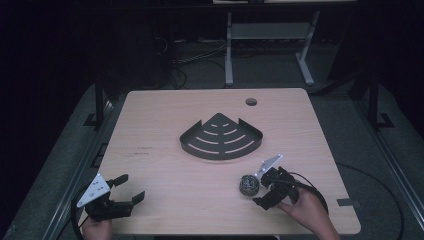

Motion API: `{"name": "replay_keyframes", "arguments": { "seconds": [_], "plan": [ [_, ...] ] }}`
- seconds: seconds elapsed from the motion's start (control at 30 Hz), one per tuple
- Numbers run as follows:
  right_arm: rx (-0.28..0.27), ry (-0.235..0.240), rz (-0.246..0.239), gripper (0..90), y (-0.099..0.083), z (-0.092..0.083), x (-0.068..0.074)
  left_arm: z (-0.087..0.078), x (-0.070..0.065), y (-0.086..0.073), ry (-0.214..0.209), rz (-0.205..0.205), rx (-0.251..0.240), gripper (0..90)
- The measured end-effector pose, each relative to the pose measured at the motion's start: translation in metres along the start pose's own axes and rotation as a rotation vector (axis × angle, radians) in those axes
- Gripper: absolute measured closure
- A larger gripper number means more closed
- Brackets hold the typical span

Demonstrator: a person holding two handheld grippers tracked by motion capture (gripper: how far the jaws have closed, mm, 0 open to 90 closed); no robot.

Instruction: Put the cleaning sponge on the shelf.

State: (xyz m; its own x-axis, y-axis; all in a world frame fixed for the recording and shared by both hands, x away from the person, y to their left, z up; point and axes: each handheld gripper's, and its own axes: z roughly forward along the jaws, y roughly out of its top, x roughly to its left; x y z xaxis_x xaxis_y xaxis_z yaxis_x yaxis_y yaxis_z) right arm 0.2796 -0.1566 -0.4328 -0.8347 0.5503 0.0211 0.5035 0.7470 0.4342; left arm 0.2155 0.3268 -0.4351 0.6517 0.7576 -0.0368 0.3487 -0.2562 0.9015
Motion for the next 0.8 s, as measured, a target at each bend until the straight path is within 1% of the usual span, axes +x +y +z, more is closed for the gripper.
{"name": "replay_keyframes", "arguments": {
  "seconds": [0.17,0.23,0.4,0.43,0.67,0.8],
  "plan": [
    [0.021,0.008,-0.010,14.7,0.008,0.006,-0.001,0.000,0.001,0.000,0.000,0.002,-0.003,13.3],
    [0.023,0.010,-0.013,14.7,0.010,0.007,-0.002,0.000,0.001,0.000,-0.001,-0.004,-0.006,13.3],
    [0.031,0.016,-0.018,14.7,0.017,0.009,-0.002,-0.001,0.000,0.000,-0.001,-0.003,-0.007,13.3],
    [0.033,0.015,-0.026,14.7,0.018,0.009,-0.003,-0.001,0.000,0.000,-0.001,-0.004,-0.008,13.3],
    [0.057,0.018,-0.029,14.7,0.026,0.014,-0.005,-0.001,0.001,0.000,0.000,-0.002,-0.011,13.3],
    [0.065,0.029,-0.031,14.7,0.030,0.017,-0.004,-0.002,0.001,0.000,0.001,-0.003,-0.012,13.3]
  ]
}}
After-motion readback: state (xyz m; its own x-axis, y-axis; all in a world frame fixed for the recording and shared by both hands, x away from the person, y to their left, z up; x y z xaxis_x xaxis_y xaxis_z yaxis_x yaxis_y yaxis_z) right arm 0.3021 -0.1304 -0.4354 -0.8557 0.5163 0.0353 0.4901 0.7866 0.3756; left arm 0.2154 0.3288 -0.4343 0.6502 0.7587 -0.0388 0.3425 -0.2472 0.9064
